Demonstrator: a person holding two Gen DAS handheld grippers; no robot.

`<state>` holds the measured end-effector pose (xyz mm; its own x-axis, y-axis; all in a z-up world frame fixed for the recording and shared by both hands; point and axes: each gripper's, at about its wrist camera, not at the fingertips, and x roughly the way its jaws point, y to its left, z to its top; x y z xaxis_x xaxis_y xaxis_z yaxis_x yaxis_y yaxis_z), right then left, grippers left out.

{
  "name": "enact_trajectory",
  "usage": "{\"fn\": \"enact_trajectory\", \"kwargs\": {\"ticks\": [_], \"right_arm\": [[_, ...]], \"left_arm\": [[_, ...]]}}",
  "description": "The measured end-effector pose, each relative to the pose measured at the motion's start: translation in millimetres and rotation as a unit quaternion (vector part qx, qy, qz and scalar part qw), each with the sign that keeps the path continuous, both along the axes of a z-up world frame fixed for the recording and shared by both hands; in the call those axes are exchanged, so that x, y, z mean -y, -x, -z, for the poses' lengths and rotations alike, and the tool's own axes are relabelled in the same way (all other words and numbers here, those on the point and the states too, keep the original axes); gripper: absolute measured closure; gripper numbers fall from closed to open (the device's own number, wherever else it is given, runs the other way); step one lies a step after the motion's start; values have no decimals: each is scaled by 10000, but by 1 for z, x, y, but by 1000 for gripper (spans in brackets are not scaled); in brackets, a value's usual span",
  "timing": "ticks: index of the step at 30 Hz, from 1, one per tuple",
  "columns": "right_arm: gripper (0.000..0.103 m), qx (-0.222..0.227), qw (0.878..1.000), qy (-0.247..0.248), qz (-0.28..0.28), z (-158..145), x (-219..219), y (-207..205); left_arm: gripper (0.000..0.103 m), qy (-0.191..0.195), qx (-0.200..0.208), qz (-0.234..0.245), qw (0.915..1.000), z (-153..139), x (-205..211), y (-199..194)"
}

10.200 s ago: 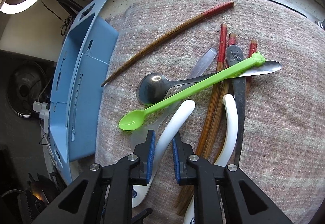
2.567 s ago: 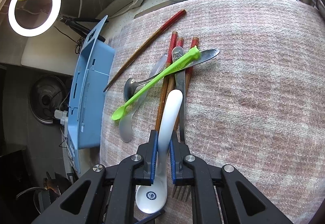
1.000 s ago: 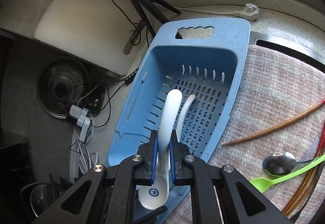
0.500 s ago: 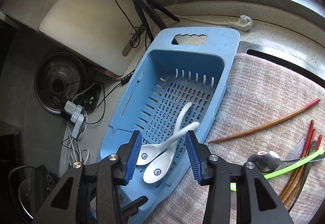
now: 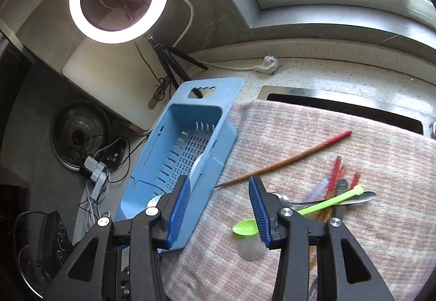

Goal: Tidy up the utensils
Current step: 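Move the right tool back to the steel fork on the towel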

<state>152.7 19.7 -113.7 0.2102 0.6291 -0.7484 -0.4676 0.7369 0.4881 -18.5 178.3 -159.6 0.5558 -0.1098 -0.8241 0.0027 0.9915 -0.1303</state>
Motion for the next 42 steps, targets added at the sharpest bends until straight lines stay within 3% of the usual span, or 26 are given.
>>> {"fn": "enact_trajectory", "kwargs": {"ticks": [7, 16, 24, 33, 42], "right_arm": [[62, -98, 9990, 205, 381, 8, 61, -10], [62, -668, 9947, 524, 578, 48, 98, -14], [73, -818, 9920, 938, 230, 79, 80, -12], [82, -768, 9862, 1469, 33, 102, 53, -21], [87, -696, 9817, 1774, -52, 106, 46, -20]], "left_arm": [[59, 86, -19, 278, 9996, 4, 32, -4], [59, 147, -82, 638, 9978, 10, 76, -15], [59, 168, -217, 809, 9963, 20, 101, -22], [59, 171, -215, 716, 9971, 19, 99, -19], [59, 211, -212, 632, 9976, 18, 93, -16]]}}
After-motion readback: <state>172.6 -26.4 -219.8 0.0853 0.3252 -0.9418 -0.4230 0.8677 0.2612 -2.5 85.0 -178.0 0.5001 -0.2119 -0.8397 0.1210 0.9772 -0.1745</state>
